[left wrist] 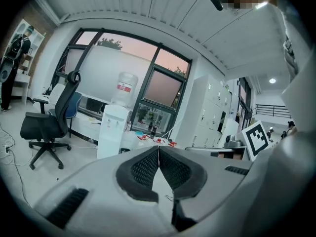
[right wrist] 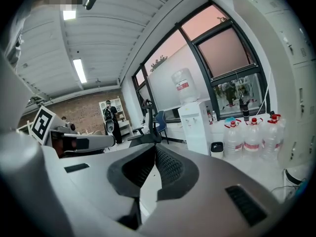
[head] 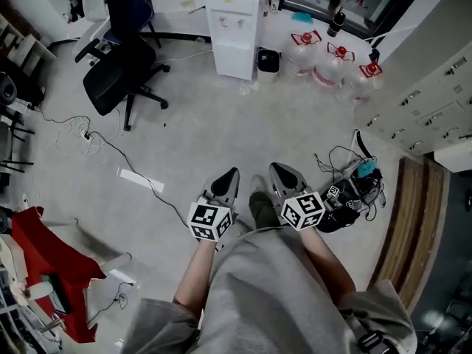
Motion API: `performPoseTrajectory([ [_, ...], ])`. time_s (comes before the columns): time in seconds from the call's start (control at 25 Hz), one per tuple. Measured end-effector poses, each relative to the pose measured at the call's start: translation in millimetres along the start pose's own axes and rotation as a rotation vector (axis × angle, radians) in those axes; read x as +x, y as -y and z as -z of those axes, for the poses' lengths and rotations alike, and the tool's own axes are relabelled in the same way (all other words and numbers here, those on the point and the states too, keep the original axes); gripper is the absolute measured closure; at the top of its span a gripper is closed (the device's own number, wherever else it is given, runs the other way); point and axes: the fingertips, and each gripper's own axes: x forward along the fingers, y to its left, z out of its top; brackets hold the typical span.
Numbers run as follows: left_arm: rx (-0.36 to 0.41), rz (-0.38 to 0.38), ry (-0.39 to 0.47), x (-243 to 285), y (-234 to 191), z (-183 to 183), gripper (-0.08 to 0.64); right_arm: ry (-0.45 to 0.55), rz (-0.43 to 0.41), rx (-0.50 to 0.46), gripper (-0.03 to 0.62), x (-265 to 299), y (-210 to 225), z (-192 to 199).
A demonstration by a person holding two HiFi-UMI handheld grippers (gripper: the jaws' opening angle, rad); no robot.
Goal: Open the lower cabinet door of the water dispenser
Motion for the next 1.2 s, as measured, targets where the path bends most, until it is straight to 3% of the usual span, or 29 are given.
performPoseTrajectory([
  [0.44, 0.000, -0.059, -0.019, 102.8, -50.0, -44.9, 0.548, -0.024, -0.067, 0.034, 0.580, 89.8, 70.5, -44.3],
  [0.68, 0.021, -0.060, -0.041, 162.9, -57.5, -61.9, 0.548, -0.014, -0.067, 0.076, 0.580, 113.9, 120.9, -65.2],
  [1.2, 0.052, -0.043, -0.091, 227.5, -68.7, -79.2, 0.548, -0.023, -0.059, 0.175, 0.580, 142.8, 168.0, -66.6],
])
